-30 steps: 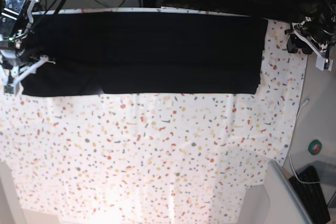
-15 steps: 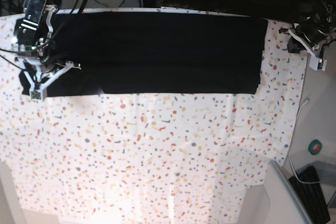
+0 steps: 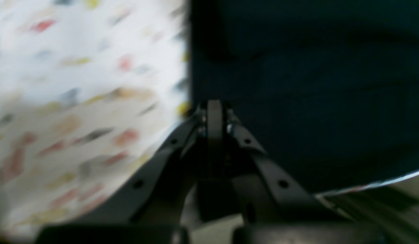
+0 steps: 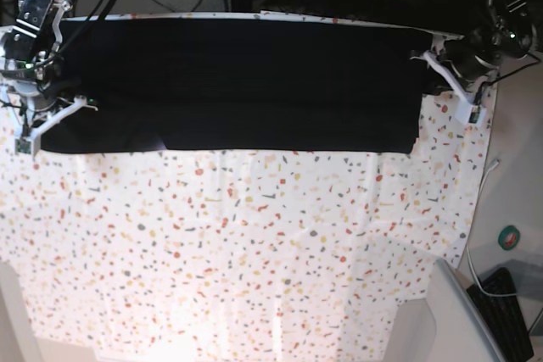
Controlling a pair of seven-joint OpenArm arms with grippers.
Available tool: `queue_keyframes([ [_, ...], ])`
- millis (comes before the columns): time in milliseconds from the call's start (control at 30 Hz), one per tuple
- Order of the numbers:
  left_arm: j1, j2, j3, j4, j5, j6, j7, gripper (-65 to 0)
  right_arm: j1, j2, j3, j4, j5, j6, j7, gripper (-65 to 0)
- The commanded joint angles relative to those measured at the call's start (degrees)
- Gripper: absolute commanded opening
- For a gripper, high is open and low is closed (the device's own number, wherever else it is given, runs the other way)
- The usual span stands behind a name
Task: Layout the t-shirt on the table in an organized manner, then fold the t-shirt properly
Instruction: 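Grasp the folded shirt's edge with both grippers and pull it taut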
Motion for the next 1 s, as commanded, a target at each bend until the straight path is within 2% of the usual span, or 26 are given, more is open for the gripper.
queue_keyframes([
  [0,-1.41,-0.49,2.15,0.78,-0.84,1.25,-1.08,-65.0,0.81,0.74,0.21,-0.37,-0.07,-0.06,0.67,-65.0],
  [100,-4.05,-0.05,8.74,-1.95,-0.84,5.11,-1.96,-65.0,1.78,1.18,0.12,-6.35,-0.07,-0.06,0.84,-65.0],
  [200,-6.42,-0.4,14.28,-8.45,-0.58,9.6,-7.5,-65.0,4.77,1.62,0.47,-15.06,-0.16,-0.06,1.02,-65.0],
  [267,-8.44,-1.1,18.06,-13.38,2.94,11.27,-10.66,-65.0,6.35,3.03,0.56,-19.71,0.01,-0.06,1.1,-65.0],
  [433,-14.42,-0.84,19.91,-22.25,9.89,11.36,-13.12,-65.0,10.22,3.47,0.38,-23.76,-0.07,-0.14,1.1,-65.0],
  [633,-22.86,-1.1,19.91,-28.76,10.59,11.44,-12.95,-65.0,13.65,3.29,0.56,-23.41,-0.16,-0.5,0.93,-65.0],
  [767,-23.91,-1.19,19.91,-26.12,10.5,11.44,-12.68,-65.0,11.89,3.12,0.47,-17.17,0.01,-0.5,0.84,-65.0],
  [967,-19.96,-0.75,19.91,-16.63,9.97,11.44,-9.52,-65.0,8.99,2.59,0.12,-3.8,-0.07,-0.41,0.75,-65.0],
])
